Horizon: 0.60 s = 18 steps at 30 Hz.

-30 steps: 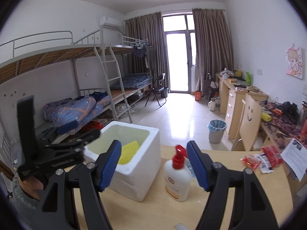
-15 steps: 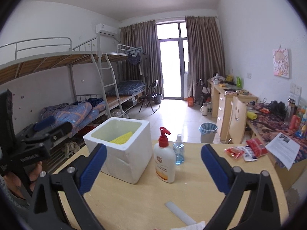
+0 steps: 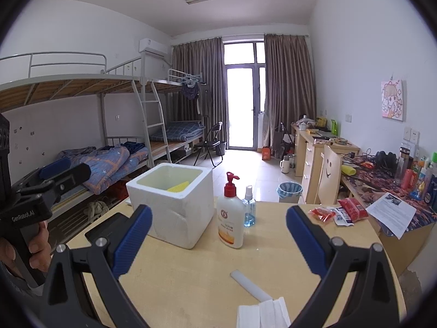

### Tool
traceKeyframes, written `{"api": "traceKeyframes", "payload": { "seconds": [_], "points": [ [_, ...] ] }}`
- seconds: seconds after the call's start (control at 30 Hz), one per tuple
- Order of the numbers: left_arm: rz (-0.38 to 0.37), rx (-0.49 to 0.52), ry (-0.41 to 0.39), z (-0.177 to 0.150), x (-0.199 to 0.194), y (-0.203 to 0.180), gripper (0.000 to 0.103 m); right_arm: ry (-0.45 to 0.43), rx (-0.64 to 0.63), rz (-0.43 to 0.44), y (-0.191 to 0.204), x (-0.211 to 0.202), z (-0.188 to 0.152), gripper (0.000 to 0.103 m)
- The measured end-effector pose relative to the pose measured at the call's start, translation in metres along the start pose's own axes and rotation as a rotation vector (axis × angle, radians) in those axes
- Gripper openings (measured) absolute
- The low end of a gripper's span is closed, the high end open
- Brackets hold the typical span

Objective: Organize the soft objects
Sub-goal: 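Move both tools back toward the white paper towel on the table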

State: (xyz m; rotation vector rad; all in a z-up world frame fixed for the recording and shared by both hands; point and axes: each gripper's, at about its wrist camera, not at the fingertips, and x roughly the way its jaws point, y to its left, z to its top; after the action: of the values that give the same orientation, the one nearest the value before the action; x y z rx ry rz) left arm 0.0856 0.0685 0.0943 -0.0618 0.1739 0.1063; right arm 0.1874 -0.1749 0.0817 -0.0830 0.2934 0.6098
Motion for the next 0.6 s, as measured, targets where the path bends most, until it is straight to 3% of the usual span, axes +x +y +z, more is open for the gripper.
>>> {"api": "traceKeyframes", "payload": {
  "seconds": [0.27,0.37,0.6],
  "points": [
    [0.002,-0.003,-0.002,-0.033,-0.005,-0.01,0.102,-0.008,-0.004,-0.031,0.004,-0.01,-0.027,0.1],
    [0.05,0.026,-0.022,-0.049,-0.009,-0.016,0.102,-0.019,-0.008,-0.058,0.004,-0.013,-0.039,0.1],
    [0.041,0.011,0.013,-0.078,-0.012,-0.019,0.102,0.0,-0.011,-0.077,0.004,-0.016,-0.071,0.1]
  ]
}}
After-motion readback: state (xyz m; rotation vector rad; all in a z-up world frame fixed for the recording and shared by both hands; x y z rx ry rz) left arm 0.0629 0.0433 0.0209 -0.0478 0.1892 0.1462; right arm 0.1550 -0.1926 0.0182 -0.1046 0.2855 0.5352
